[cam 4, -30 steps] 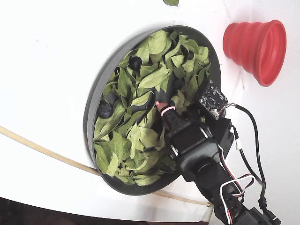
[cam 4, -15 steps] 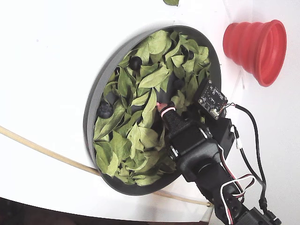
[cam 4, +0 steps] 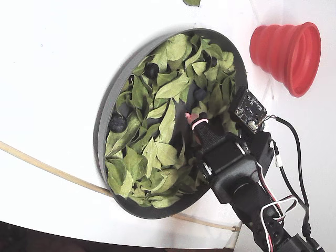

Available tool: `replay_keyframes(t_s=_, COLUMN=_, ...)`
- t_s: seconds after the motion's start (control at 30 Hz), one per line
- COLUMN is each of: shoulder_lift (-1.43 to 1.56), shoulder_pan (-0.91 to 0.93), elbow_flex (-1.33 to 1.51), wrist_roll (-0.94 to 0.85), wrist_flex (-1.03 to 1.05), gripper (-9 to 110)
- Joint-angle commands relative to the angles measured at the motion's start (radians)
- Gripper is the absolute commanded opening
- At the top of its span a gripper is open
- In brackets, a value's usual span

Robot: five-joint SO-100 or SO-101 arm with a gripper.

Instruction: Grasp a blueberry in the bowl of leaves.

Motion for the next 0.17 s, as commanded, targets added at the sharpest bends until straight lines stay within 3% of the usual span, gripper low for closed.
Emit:
replay_keyframes(t_s=0.0, shoulder_lift=0.112, shoulder_pan=0.026, elbow_flex=-0.044, wrist_roll=-0.015, wrist_flex=0.002, gripper=9)
replay_keyframes(t_s=0.13, shoulder_lift=0.117, shoulder_pan=0.031, elbow_flex=-0.055, wrist_roll=-0.021, wrist_flex=0.005, gripper=9)
